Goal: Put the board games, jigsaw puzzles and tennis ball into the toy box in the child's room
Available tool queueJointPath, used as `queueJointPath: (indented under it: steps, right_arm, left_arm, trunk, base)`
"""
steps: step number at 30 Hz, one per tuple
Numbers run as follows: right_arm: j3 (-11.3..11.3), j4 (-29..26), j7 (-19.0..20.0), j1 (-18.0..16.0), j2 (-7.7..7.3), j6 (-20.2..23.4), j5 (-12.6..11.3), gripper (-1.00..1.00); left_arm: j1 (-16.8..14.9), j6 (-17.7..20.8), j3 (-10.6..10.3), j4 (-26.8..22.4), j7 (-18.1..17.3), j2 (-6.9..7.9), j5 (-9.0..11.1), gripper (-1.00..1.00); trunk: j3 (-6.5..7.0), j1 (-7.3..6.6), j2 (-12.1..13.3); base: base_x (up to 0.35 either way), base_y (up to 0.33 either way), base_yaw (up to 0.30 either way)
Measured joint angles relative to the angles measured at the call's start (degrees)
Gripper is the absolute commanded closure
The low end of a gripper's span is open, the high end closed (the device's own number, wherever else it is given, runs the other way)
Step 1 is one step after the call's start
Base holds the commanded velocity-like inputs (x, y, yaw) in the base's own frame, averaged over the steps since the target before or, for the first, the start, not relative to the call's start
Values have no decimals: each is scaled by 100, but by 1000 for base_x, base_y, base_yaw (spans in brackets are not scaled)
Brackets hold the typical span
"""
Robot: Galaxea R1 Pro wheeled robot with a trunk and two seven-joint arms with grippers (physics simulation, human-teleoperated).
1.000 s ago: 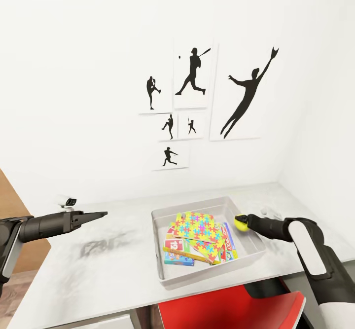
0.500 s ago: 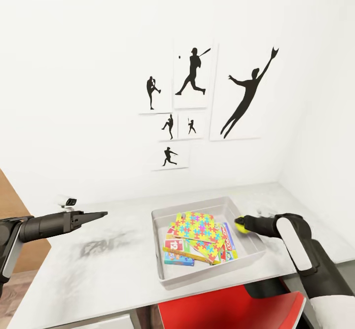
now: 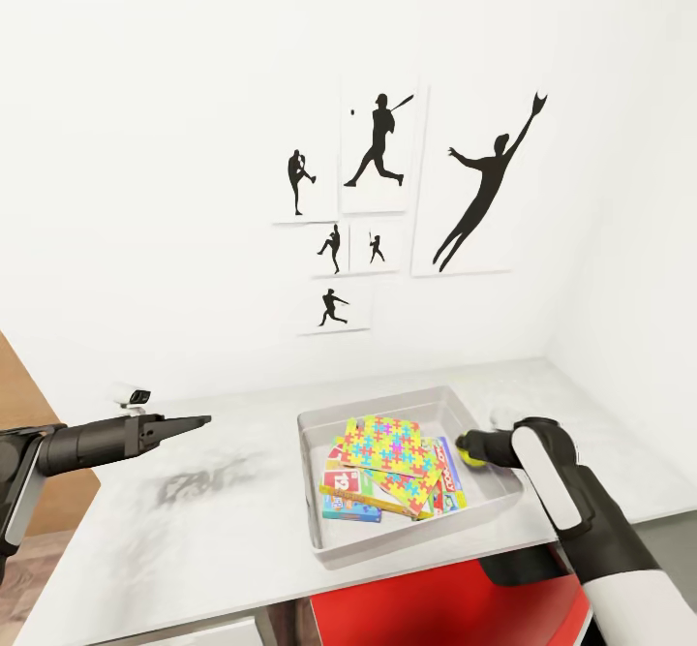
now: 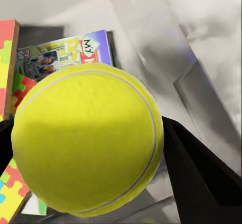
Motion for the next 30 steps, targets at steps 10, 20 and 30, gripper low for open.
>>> queueJointPath:
  steps: [10,20,30]
  right_arm:
    - [168,-7,-378,-1,10,0,0,100]
    - [175,-7,-388,-1,10,0,3,-100]
    - [180,-7,-398,-1,10,-1,-9,-100]
  left_arm:
    - [0,0,0,0,0,0,0,-100]
    - [0,0,0,0,0,1,0,-100]
    - [0,0,0,0,0,8,-1,-100]
  trunk:
    - [0,0,0]
    - [0,0,0]
    - [0,0,0]
  base:
    - [0,0,0]
    - [0,0,0]
    - [0,0,0]
